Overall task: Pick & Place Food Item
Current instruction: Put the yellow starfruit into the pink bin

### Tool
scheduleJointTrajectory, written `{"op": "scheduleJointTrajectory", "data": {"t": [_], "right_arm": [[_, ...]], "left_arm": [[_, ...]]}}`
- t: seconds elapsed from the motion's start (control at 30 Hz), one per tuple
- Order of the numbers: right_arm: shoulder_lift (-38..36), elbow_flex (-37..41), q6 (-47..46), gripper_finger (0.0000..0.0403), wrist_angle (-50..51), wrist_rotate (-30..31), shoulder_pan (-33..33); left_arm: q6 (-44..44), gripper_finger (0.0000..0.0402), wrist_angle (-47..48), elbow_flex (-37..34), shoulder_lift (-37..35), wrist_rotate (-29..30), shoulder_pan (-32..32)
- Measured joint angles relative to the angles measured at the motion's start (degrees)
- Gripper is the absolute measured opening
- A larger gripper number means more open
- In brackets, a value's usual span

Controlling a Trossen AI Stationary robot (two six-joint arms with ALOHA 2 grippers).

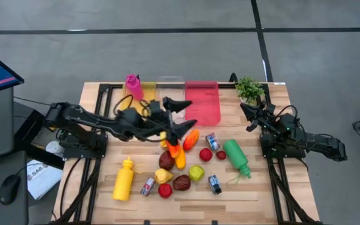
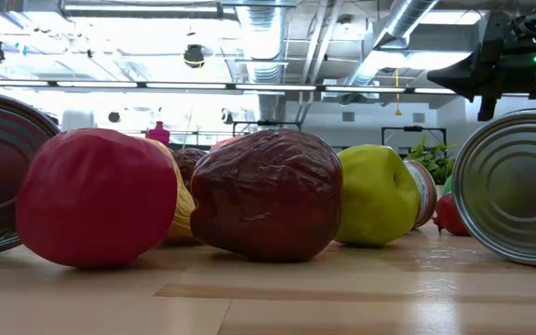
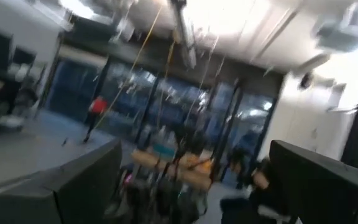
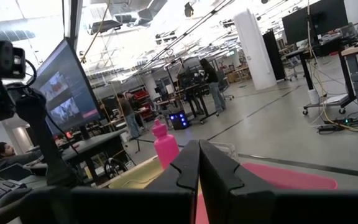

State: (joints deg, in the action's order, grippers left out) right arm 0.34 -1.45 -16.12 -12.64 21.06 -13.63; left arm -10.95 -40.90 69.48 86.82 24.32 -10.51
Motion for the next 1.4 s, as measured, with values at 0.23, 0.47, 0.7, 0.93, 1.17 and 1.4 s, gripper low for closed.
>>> {"op": "scheduleJointTrajectory", "data": {"t": [0.23, 0.47, 0.7, 0.93, 1.17, 1.4], "right_arm": [[0.01, 0.00, 0.00, 0.0006, 0.28, 0.00, 0.00], [0.00, 0.00, 0.00, 0.0006, 1.44, -0.02, 0.00], [0.02, 0.02, 0.00, 0.0006, 3.44, -0.02, -0.02], [0.00, 0.02, 0.00, 0.0006, 4.59, -0.04, -0.02], [0.02, 0.02, 0.02, 0.0006, 8.81, -0.15, 0.00], [0.02, 0.02, 0.02, 0.0006, 10.44, -0.19, 0.00]], "left_arm": [[-4.25, 0.0399, 8.23, 5.19, 3.92, 2.65, -1.02], [-16.58, 0.0399, 22.72, 5.22, 4.05, 8.51, -1.11], [-29.48, 0.0399, 38.01, 5.20, 4.05, 8.72, -1.09], [-37.17, 0.0399, 42.95, 5.14, 5.07, 8.72, -0.38], [-45.52, 0.0399, 42.48, 5.11, 10.72, 6.27, 0.28], [-52.53, 0.0399, 42.64, 5.11, 13.73, -0.81, 0.44]]}}
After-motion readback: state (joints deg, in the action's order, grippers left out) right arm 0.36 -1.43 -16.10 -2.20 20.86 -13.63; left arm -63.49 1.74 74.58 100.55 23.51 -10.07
